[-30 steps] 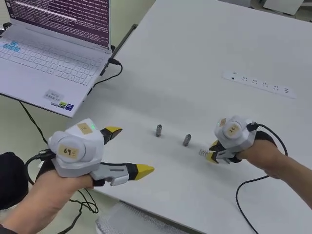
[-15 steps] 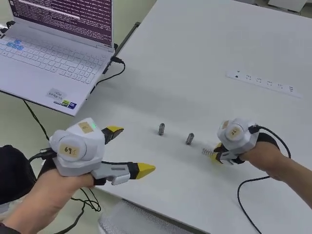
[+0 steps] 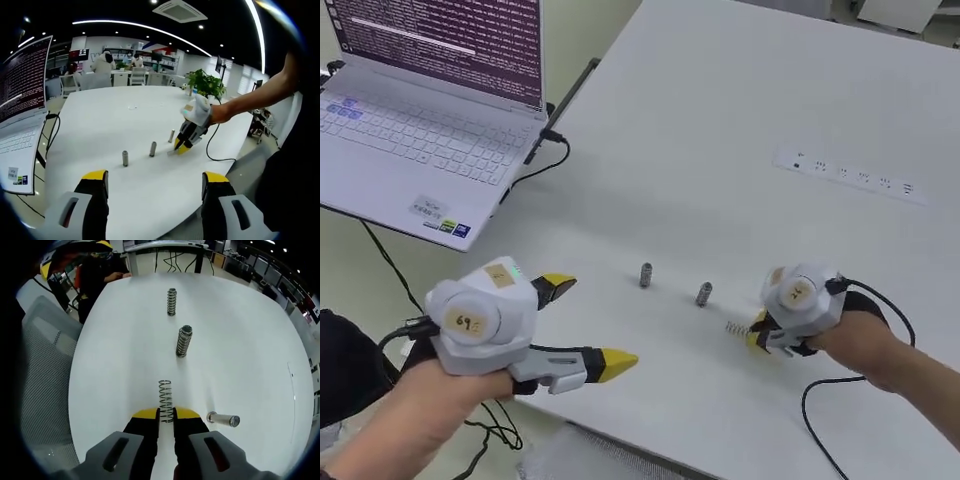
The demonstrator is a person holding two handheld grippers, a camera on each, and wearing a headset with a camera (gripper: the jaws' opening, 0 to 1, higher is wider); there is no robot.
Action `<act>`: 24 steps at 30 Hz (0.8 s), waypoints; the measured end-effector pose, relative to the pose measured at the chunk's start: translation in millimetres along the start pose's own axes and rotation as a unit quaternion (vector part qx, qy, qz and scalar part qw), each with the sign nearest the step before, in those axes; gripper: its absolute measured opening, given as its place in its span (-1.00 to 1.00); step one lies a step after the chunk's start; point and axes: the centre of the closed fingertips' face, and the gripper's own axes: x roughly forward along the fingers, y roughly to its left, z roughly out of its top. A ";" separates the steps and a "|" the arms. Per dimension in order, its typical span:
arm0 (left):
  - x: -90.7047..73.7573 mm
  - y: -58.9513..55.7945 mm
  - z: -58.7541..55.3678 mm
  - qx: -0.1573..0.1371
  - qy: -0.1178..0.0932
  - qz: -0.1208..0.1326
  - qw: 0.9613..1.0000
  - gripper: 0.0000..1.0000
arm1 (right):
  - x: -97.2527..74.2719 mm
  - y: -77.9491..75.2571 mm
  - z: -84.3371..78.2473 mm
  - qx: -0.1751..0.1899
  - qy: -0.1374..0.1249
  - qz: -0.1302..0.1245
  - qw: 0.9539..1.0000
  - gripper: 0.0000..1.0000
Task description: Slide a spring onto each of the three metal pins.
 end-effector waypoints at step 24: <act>53.9 -35.4 -10.6 0.129 0.073 -0.073 0.986 0.06 | -31.8 45.1 39.1 -0.048 -0.018 -0.005 0.999 -0.84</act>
